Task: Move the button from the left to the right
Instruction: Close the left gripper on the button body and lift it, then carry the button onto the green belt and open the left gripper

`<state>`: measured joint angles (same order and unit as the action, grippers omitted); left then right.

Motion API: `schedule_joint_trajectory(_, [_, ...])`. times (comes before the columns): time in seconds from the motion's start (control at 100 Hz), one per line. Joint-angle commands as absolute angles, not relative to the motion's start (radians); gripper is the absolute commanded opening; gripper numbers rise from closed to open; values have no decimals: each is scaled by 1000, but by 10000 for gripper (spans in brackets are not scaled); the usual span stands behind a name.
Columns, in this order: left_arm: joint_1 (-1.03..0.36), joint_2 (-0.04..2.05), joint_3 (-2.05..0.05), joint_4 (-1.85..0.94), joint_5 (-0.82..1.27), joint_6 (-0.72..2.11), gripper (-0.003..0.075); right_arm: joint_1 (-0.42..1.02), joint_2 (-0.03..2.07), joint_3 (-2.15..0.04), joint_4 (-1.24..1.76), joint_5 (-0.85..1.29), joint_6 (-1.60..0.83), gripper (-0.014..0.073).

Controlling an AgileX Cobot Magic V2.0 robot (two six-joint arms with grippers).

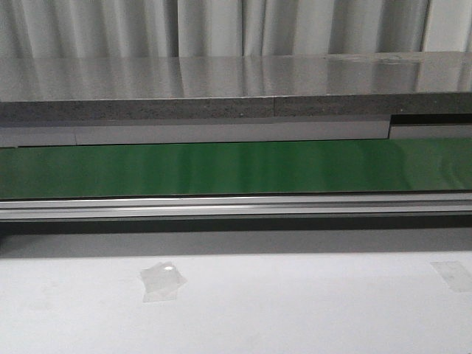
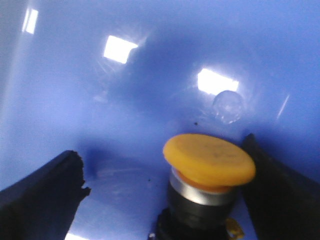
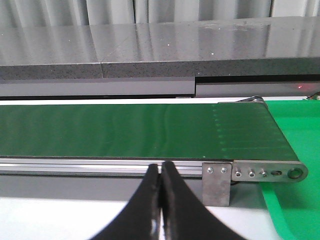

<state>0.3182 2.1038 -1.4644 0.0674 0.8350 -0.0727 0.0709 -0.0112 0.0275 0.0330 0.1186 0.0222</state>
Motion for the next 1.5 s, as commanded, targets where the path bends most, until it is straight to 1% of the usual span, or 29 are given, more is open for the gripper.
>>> schedule_joint_trajectory(0.0, [313, 2070, -1481, 60, 858, -72, 439, 74, -30, 12, 26, 34, 20, -66])
schedule_joint_trajectory(0.05, [313, 2070, -1481, 60, 859, -58, 359, 74, -30, 12, 26, 34, 20, -66])
schedule_joint_trajectory(0.11, [313, 2070, -1481, 59, 864, -48, 228, 74, -30, 12, 26, 34, 20, -66])
schedule_joint_trajectory(0.12, [313, 2070, -1481, 59, 863, -48, 228, 74, -30, 12, 26, 34, 20, -66])
schedule_joint_trajectory(0.13, [313, 2070, -1481, 59, 864, -46, 191, 74, -30, 12, 26, 34, 20, -66])
schedule_joint_trajectory(0.16, [313, 2070, -1481, 59, 866, -43, 155, 74, -30, 12, 26, 34, 20, -66])
schedule_joint_trajectory(0.18, [313, 2070, -1481, 59, 867, -41, 110, 74, -30, 12, 26, 34, 20, -66])
schedule_joint_trajectory(0.19, [313, 2070, -1481, 59, 867, -41, 110, 74, -30, 12, 26, 34, 20, -66])
schedule_joint_trajectory(0.21, [313, 2070, -1481, 59, 868, -39, 68, 74, -30, 12, 26, 34, 20, -66])
schedule_joint_trajectory(0.28, [313, 2070, -1481, 59, 868, -31, -21, 74, -30, 12, 26, 34, 20, -66])
schedule_joint_trajectory(0.56, [313, 2041, -1481, 61, 872, -26, -20, 74, -30, 12, 26, 34, 20, -66])
schedule_joint_trajectory(0.9, [318, 1865, -1517, 71, 872, 0, -20, 74, -30, 12, 26, 34, 20, -66])
schedule_joint_trajectory(1.02, [318, 1803, -1519, 36, 879, 13, -20, 74, -30, 12, 26, 34, 20, -66])
schedule_joint_trajectory(1.17, [318, 1756, -1519, -71, 915, 105, -20, 74, -30, 12, 26, 34, 20, -66])
schedule_joint_trajectory(1.28, [298, 1752, -1519, -137, 941, 152, -20, 74, -30, 12, 26, 34, 20, -66])
schedule_joint_trajectory(1.49, [218, 1752, -1518, -136, 953, 186, -20, 74, -30, 12, 26, 34, 20, -66])
